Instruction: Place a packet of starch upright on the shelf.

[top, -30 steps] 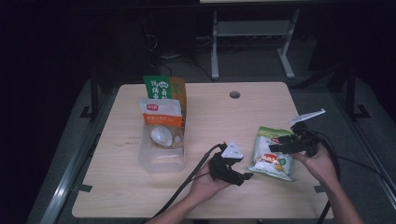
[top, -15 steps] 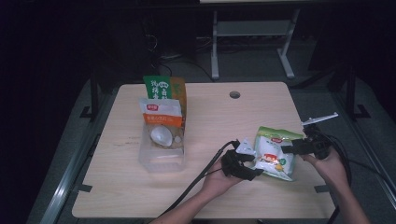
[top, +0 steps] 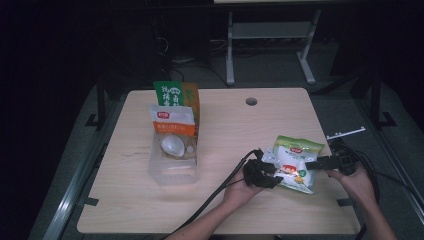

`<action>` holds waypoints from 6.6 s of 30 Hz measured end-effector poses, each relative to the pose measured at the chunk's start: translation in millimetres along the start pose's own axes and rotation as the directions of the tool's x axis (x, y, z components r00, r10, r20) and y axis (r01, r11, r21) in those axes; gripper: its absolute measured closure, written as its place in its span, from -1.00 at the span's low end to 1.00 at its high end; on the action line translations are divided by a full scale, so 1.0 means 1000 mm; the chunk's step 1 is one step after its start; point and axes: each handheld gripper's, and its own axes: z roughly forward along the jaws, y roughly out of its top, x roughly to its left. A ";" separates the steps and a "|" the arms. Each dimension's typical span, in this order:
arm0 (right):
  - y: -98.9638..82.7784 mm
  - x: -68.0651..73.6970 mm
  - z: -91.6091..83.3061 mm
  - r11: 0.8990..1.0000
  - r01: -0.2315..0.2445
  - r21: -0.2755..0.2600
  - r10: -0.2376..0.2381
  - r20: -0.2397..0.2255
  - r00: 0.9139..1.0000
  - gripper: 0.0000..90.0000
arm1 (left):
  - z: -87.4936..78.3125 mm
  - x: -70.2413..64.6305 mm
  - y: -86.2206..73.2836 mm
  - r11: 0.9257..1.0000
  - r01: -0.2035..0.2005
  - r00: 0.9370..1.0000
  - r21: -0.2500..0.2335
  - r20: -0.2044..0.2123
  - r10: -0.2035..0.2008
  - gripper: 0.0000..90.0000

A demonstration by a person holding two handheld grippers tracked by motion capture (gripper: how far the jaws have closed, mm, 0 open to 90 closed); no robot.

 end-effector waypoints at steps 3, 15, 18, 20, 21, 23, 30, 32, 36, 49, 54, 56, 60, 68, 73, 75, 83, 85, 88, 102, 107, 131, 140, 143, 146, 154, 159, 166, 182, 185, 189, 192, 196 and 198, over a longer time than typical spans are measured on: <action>0.001 0.000 0.007 1.000 -0.010 0.012 0.010 -0.032 0.999 -0.32 | 0.001 -0.001 0.001 1.000 0.006 1.000 -0.001 -0.002 -0.006 0.32; 0.003 -0.002 0.023 0.997 -0.066 0.041 0.072 -0.147 0.987 -0.07 | 0.002 0.001 0.002 1.000 -0.004 1.000 0.021 -0.002 0.004 0.32; 0.003 -0.004 0.026 0.994 -0.093 0.056 0.103 -0.202 0.974 0.12 | 0.003 0.001 0.002 1.000 0.004 1.000 0.017 -0.002 -0.004 0.31; 0.003 -0.005 0.027 0.993 -0.098 0.059 0.109 -0.221 0.969 0.22 | 0.004 0.002 0.002 1.000 0.002 1.000 0.018 0.000 -0.002 0.30; 0.003 -0.006 0.027 0.993 -0.103 0.061 0.115 -0.233 0.966 0.30 | 0.004 0.003 0.002 1.000 -0.004 1.000 0.025 0.001 0.004 0.30; 0.003 -0.007 0.029 0.991 -0.121 0.061 0.133 -0.259 0.957 0.41 | 0.004 0.002 0.002 1.000 0.016 1.000 0.020 0.004 -0.017 0.27; 0.004 0.002 0.027 0.996 -0.076 0.040 0.084 -0.242 0.967 0.76 | 0.002 0.001 0.001 1.000 0.004 1.000 0.028 -0.002 -0.004 0.24; 0.007 0.007 0.024 0.998 -0.052 0.038 0.059 -0.226 0.972 0.81 | -0.001 0.002 0.000 0.999 0.016 1.000 0.031 0.005 -0.016 0.24; 0.014 0.018 0.021 0.999 0.005 0.032 0.001 -0.197 0.980 0.83 | -0.009 0.002 0.000 1.000 0.013 1.000 0.009 0.000 -0.013 0.21; 0.030 0.055 0.002 0.987 0.142 -0.068 -0.151 -0.139 0.979 0.87 | -0.037 0.000 -0.011 1.000 0.002 1.000 -0.015 -0.012 -0.002 0.06; 0.032 0.065 -0.004 0.975 0.179 -0.131 -0.196 -0.127 0.972 0.87 | -0.048 0.001 -0.018 1.000 0.014 1.000 -0.028 -0.007 -0.014 0.04; 0.033 0.069 -0.005 0.968 0.199 -0.152 -0.218 -0.118 0.969 0.87 | -0.051 0.001 -0.020 0.999 0.015 1.000 -0.033 -0.010 -0.016 0.03; 0.036 0.075 -0.008 0.959 0.221 -0.177 -0.242 -0.111 0.964 0.87 | -0.056 0.004 -0.024 0.999 0.020 1.000 -0.039 -0.017 -0.021 0.00; 0.036 0.089 -0.009 0.937 0.281 -0.208 -0.305 -0.095 0.948 0.88 | -0.054 0.012 -0.028 0.996 0.068 0.997 -0.051 -0.021 -0.069 -0.13; 0.030 0.093 -0.008 0.921 0.304 -0.242 -0.332 -0.082 0.940 0.88 | -0.047 0.018 -0.028 0.989 0.136 0.990 -0.062 -0.021 -0.138 -0.32; 0.028 0.095 -0.008 0.915 0.316 -0.253 -0.344 -0.074 0.936 0.88 | -0.046 0.020 -0.028 0.986 0.154 0.988 -0.058 -0.014 -0.155 -0.37; 0.026 0.103 -0.008 0.887 0.370 -0.276 -0.404 -0.073 0.912 0.88 | -0.045 0.025 -0.029 0.979 0.196 0.980 -0.061 -0.004 -0.197 -0.43; 0.026 0.106 -0.008 0.881 0.390 -0.267 -0.423 -0.076 0.903 0.88 | -0.045 0.027 -0.029 0.974 0.217 0.976 -0.061 -0.006 -0.218 -0.49; 0.025 0.108 -0.009 0.871 0.405 -0.277 -0.439 -0.070 0.896 0.88 | -0.046 0.031 -0.030 0.968 0.241 0.970 -0.069 -0.001 -0.241 -0.58; 0.022 0.115 -0.007 0.837 0.457 -0.302 -0.505 -0.102 0.857 0.84 | -0.049 0.037 -0.026 0.957 0.257 0.962 -0.133 0.127 -0.241 -0.21; 0.029 0.119 -0.009 0.839 0.485 -0.245 -0.521 -0.111 0.846 0.75 | -0.054 0.030 -0.025 0.969 0.198 0.979 -0.146 0.068 -0.190 -0.03; 0.025 0.115 -0.003 0.872 0.438 -0.221 -0.472 -0.139 0.870 0.93 | -0.069 0.020 -0.036 0.985 0.110 0.992 -0.135 -0.045 -0.117 -0.15; 0.031 0.118 -0.009 0.863 0.427 -0.270 -0.475 -0.146 0.868 0.93 | -0.085 0.008 -0.044 0.988 0.069 0.994 -0.140 -0.069 -0.080 -0.21; 0.035 0.121 -0.010 0.857 0.432 -0.279 -0.483 -0.147 0.863 0.93 | -0.090 0.001 -0.046 0.989 0.052 0.996 -0.142 -0.068 -0.063 -0.21; 0.038 0.124 -0.011 0.852 0.434 -0.292 -0.489 -0.148 0.860 0.93 | -0.096 -0.001 -0.049 0.989 0.034 0.997 -0.141 -0.067 -0.044 -0.22; 0.048 0.133 -0.010 0.834 0.457 -0.310 -0.522 -0.176 0.834 0.93 | -0.108 -0.006 -0.066 0.992 0.024 0.998 -0.127 -0.050 -0.031 -0.23; 0.056 0.142 -0.008 0.823 0.470 -0.317 -0.541 -0.191 0.819 0.93 | -0.113 -0.012 -0.074 0.992 0.009 0.999 -0.129 -0.044 -0.014 -0.27; 0.070 0.159 -0.003 0.797 0.503 -0.334 -0.580 -0.190 0.792 0.93 | -0.120 -0.020 -0.082 0.991 -0.026 0.999 -0.129 -0.043 0.021 -0.33; 0.103 0.206 0.009 0.745 0.563 -0.357 -0.653 -0.220 0.725 0.93 | -0.124 -0.035 -0.095 0.993 -0.054 0.999 -0.101 -0.014 0.053 -0.35; 0.111 0.217 0.011 0.736 0.578 -0.352 -0.666 -0.227 0.711 0.93 | -0.124 -0.037 -0.096 0.993 -0.064 0.998 -0.095 -0.012 0.063 -0.36; 0.120 0.233 0.013 0.717 0.600 -0.355 -0.689 -0.230 0.688 0.93 | -0.124 -0.038 -0.098 0.994 -0.061 0.998 -0.095 -0.005 0.060 -0.36; 0.128 0.246 0.014 0.702 0.614 -0.360 -0.706 -0.237 0.668 0.93 | -0.124 -0.040 -0.099 0.994 -0.057 0.998 -0.094 0.005 0.057 -0.36; 0.136 0.260 0.016 0.683 0.626 -0.377 -0.724 -0.235 0.648 0.94 | -0.125 -0.040 -0.101 0.994 -0.054 0.998 -0.096 0.007 0.055 -0.36; 0.140 0.268 0.018 0.681 0.632 -0.371 -0.727 -0.240 0.643 0.94 | -0.127 -0.039 -0.101 0.993 -0.062 0.998 -0.099 0.003 0.063 -0.36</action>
